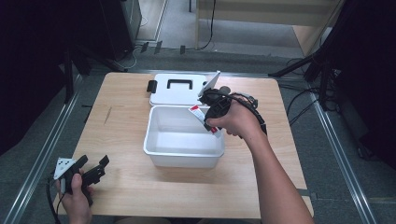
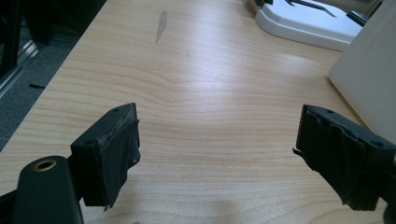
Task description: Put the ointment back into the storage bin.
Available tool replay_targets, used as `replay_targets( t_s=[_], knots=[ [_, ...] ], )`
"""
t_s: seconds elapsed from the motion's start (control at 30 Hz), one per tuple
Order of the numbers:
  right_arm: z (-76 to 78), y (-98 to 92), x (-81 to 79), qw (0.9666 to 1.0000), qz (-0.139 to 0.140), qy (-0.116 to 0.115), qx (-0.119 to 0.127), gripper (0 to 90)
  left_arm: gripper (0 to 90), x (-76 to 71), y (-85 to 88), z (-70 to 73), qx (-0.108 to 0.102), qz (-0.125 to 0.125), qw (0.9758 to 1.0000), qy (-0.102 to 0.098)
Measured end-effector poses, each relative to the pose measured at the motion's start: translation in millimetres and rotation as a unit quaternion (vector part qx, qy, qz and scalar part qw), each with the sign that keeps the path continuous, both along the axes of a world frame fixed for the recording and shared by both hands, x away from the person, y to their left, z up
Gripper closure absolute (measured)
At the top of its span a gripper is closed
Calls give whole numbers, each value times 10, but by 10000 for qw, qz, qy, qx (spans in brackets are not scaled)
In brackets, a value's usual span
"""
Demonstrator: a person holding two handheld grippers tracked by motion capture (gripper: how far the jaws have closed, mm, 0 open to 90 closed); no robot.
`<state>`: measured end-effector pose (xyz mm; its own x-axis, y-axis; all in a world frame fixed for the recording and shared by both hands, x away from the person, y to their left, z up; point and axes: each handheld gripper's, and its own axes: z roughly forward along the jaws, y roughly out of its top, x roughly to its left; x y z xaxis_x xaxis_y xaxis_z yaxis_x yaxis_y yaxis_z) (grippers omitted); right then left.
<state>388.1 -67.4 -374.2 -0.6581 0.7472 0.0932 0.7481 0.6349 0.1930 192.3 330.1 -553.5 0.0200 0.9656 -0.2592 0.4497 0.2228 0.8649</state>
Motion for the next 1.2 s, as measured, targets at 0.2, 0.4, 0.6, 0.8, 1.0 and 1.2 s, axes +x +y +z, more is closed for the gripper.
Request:
replay_targets(
  t_s=[0.2, 0.4, 0.6, 0.8, 1.0, 1.2],
  knots=[
    [-146, 7, 31, 10000, 0, 80, -13, 731, 143, 0, -1, 0, 5, -2, 10000, -2],
    [-272, 29, 26, 9998, 79, 180, -86, 731, 143, -2, 0, 0, 15, -9, 10000, 12],
    [-401, 65, 21, 9996, 115, 154, -187, 731, 143, -2, 0, 0, 16, -13, 10000, 12],
    [-503, 124, 15, 9989, 334, 9, -339, 729, 143, -2, 0, 0, 22, -16, 10000, 12],
    [-596, 215, 0, 9973, 492, -117, -539, 728, 143, -2, -1, 1, 25, -20, 10000, 15],
    [-702, 285, 2, 9959, 572, -146, -693, 727, 143, -2, 0, 1, 22, -20, 10000, 14]
  ],
)
